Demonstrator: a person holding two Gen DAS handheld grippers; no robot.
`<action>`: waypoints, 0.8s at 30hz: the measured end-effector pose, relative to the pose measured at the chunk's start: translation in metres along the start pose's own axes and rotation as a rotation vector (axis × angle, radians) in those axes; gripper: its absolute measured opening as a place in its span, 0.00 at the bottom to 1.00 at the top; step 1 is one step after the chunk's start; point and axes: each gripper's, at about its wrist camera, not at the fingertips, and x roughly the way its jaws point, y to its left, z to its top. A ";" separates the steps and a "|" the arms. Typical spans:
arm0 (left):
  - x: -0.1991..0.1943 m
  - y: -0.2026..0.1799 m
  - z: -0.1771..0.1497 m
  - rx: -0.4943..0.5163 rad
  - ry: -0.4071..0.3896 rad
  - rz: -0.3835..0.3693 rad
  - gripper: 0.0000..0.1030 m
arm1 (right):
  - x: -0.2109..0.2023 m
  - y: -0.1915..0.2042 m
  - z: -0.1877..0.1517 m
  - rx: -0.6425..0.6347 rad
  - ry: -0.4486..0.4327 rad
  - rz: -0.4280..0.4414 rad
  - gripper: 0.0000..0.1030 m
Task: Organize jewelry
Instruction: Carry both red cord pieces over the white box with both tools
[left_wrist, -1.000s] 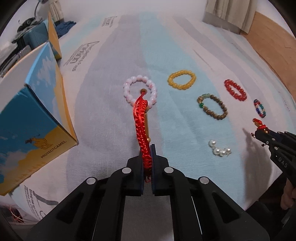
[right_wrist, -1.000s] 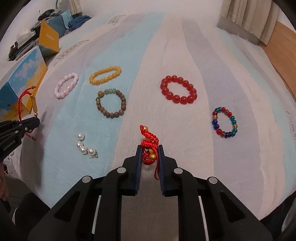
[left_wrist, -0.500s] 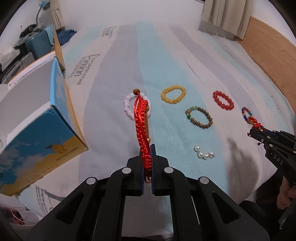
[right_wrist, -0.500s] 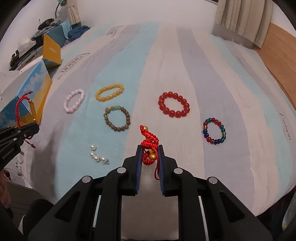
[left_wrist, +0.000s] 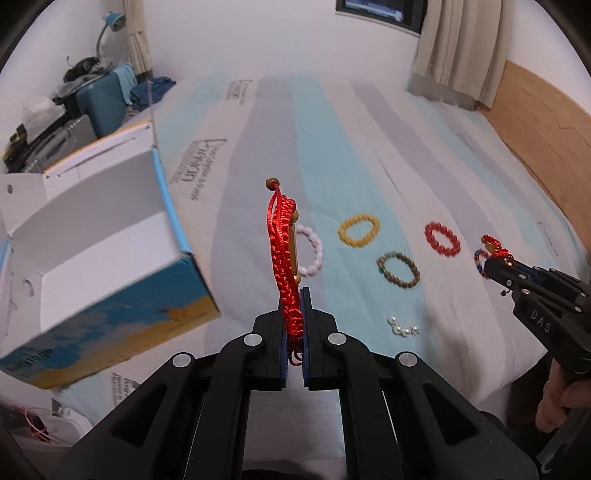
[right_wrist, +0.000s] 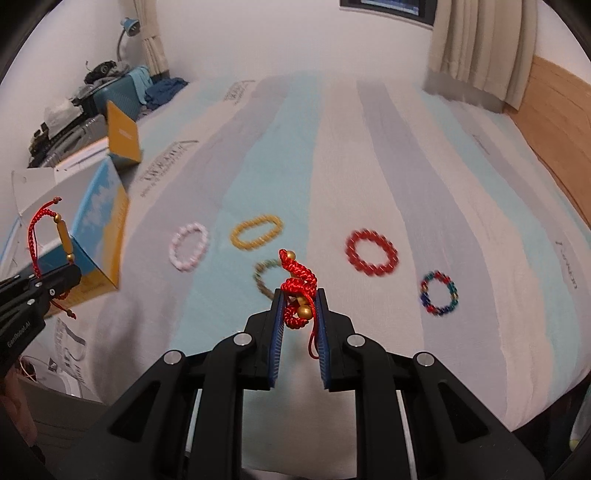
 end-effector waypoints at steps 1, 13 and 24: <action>-0.005 0.005 0.003 -0.003 -0.007 0.008 0.04 | -0.002 0.006 0.003 -0.006 -0.006 0.004 0.15; -0.062 0.093 0.030 -0.114 -0.061 0.100 0.04 | -0.029 0.131 0.055 -0.132 -0.089 0.135 0.15; -0.057 0.204 0.025 -0.264 0.050 0.148 0.04 | -0.007 0.265 0.083 -0.303 -0.007 0.280 0.15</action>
